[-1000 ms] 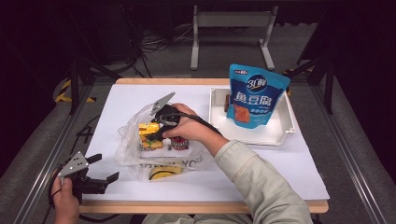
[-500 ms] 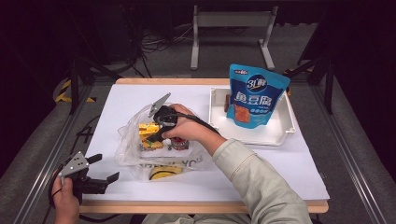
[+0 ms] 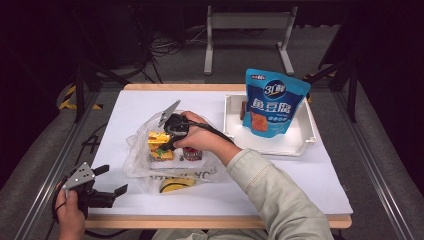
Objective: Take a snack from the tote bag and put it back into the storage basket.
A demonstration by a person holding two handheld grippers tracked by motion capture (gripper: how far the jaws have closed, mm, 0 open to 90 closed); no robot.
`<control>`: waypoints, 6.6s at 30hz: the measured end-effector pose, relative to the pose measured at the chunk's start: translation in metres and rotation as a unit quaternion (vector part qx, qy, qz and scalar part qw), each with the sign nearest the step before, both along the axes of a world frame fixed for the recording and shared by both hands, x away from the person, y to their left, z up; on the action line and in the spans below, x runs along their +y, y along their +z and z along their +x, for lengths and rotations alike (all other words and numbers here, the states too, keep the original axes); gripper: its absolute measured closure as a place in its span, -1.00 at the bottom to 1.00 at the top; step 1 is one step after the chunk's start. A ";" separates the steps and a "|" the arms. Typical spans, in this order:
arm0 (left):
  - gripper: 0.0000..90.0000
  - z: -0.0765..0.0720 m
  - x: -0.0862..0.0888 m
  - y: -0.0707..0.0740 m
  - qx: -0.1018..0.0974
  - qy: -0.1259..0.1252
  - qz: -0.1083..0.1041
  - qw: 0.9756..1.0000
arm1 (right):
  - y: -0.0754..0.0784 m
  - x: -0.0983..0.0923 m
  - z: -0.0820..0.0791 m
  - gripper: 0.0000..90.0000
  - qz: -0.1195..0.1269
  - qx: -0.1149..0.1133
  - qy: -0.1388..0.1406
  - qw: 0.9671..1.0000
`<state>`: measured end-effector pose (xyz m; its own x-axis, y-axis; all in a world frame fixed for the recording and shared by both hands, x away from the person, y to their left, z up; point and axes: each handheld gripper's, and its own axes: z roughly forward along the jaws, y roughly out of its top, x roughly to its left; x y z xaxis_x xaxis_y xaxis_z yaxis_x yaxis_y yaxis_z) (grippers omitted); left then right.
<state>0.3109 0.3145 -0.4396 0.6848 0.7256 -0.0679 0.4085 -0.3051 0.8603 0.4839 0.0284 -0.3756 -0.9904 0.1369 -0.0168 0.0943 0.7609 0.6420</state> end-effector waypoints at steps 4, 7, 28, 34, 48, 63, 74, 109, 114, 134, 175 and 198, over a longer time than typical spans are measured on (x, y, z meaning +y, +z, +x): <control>-0.97 0.000 0.000 0.000 0.000 0.000 0.000 1.000 | 0.001 0.001 -0.002 0.16 -0.005 -0.005 0.000 1.000; -0.97 0.000 0.000 0.000 -0.001 0.000 -0.001 1.000 | 0.003 0.001 -0.002 0.16 -0.004 -0.004 0.004 1.000; -0.97 0.001 -0.001 0.000 -0.001 0.001 -0.002 1.000 | 0.051 -0.012 -0.017 0.17 0.039 -0.017 0.024 0.999; -0.97 0.002 -0.001 0.000 -0.001 0.001 -0.002 1.000 | 0.060 -0.016 -0.019 0.17 0.039 -0.023 0.031 0.999; -0.97 0.003 -0.002 0.000 -0.001 0.000 -0.001 1.000 | 0.079 -0.032 -0.021 0.17 0.055 -0.023 0.033 0.998; -0.97 0.004 -0.003 0.000 0.001 -0.001 0.000 1.000 | 0.097 -0.060 -0.021 0.17 0.067 -0.027 0.017 0.997; -0.97 0.007 -0.005 0.000 0.000 -0.004 0.001 1.000 | 0.111 -0.087 -0.018 0.17 0.068 -0.035 -0.002 0.997; -0.97 0.007 -0.004 0.000 0.001 -0.001 0.000 1.000 | 0.128 -0.165 -0.008 0.17 0.074 -0.058 -0.078 0.993; -0.97 0.007 -0.004 0.000 0.001 0.000 -0.001 1.000 | 0.131 -0.177 -0.005 0.17 0.074 -0.061 -0.090 0.991; -0.97 0.007 -0.004 0.000 0.002 -0.004 0.002 1.000 | 0.125 -0.215 0.006 0.17 0.068 -0.068 -0.133 0.986; -0.97 0.007 -0.005 0.000 0.003 -0.004 0.003 1.000 | 0.078 -0.251 0.021 0.17 0.037 -0.070 -0.166 0.983; -0.97 0.007 -0.004 0.000 0.003 -0.004 0.003 1.000 | 0.039 -0.255 0.025 0.17 0.019 -0.038 -0.167 0.985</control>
